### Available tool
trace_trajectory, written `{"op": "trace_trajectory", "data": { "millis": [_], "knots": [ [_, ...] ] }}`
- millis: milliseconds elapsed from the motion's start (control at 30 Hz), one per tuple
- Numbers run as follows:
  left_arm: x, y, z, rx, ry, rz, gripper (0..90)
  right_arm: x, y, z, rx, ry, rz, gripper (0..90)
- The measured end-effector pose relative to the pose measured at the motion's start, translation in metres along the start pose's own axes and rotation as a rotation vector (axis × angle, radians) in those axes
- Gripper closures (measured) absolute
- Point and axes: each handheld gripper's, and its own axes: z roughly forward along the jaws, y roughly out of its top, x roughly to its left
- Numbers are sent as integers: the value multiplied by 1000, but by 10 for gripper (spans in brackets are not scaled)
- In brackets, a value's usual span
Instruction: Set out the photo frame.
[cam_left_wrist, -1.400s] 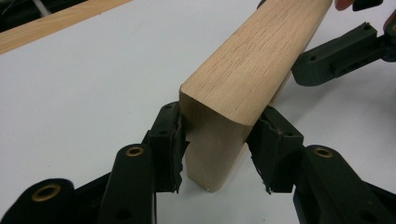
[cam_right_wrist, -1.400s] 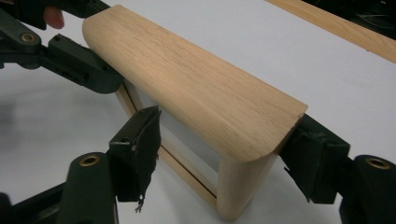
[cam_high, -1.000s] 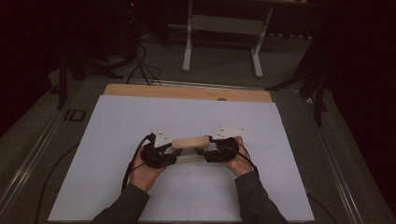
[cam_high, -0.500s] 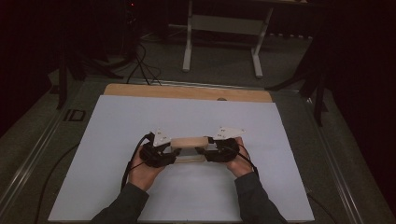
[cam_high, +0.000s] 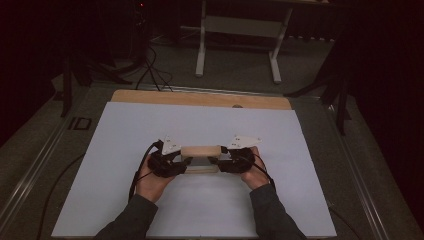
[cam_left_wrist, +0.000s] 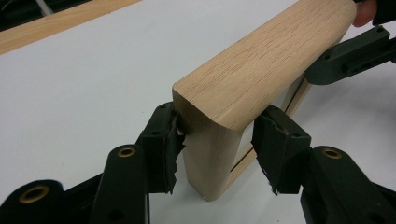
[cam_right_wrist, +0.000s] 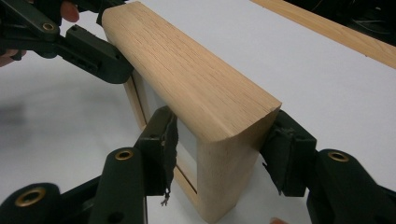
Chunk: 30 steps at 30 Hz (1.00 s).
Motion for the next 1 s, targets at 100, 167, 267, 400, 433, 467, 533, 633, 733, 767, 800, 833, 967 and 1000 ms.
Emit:
{"op": "trace_trajectory", "data": {
  "millis": [100,167,267,400,433,467,533,633,733,767,800,833,967,1000],
  "knots": [
    [2,1,0,-5,3,-2,510,0,1,1,-7,-5,3,483],
    [3,3,1,-9,5,-5,507,-1,1,2,-12,-6,12,483],
    [4,3,2,-11,5,-9,505,-2,2,3,-15,-9,15,482],
    [6,5,2,-5,6,-10,503,-2,5,4,-14,-18,15,479],
    [8,6,2,-6,4,-14,503,-2,7,5,-15,-20,16,479],
    [9,6,1,-4,5,-13,503,-2,7,5,-15,-20,16,479],
    [11,6,1,-5,5,-16,503,-2,8,6,-16,-21,15,479],
    [16,6,0,-7,5,-25,500,-1,11,10,-22,-23,23,477],
    [18,6,1,-4,3,-34,498,-1,12,12,-24,-24,32,475],
    [19,6,2,-2,3,-41,498,-2,12,14,-23,-26,37,471],
    [19,6,2,-2,3,-41,498,-2,12,14,-23,-26,37,471],
    [21,6,3,2,0,-50,497,-2,12,16,-21,-31,42,465],
    [22,5,5,4,-1,-56,497,-3,12,18,-20,-34,47,463],
    [22,5,5,7,-1,-58,497,-3,12,18,-20,-34,47,462]
  ]
}}
